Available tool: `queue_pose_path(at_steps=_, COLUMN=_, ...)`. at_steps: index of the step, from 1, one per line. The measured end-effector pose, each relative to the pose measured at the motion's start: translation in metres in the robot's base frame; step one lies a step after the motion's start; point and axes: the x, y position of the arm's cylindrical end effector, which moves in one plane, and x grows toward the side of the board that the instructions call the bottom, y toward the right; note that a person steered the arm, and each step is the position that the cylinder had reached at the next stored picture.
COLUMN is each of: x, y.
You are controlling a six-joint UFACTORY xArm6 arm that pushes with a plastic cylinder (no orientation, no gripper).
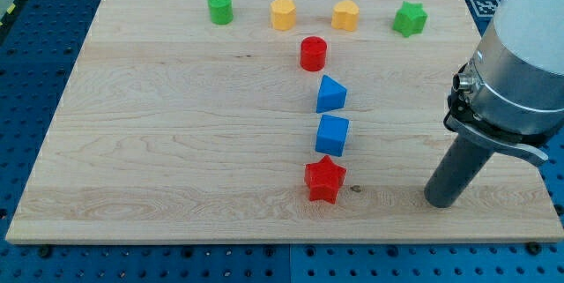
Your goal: Move your arm to the right of the blue triangle
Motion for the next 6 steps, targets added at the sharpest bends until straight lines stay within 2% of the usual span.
queue_pose_path(at_steps=1, x=-0.004, y=0.001)
queue_pose_path(at_steps=2, x=-0.061, y=0.000)
queue_pose_path(at_steps=3, x=-0.105, y=-0.035)
queue_pose_path(at_steps=6, x=-0.177, y=-0.079)
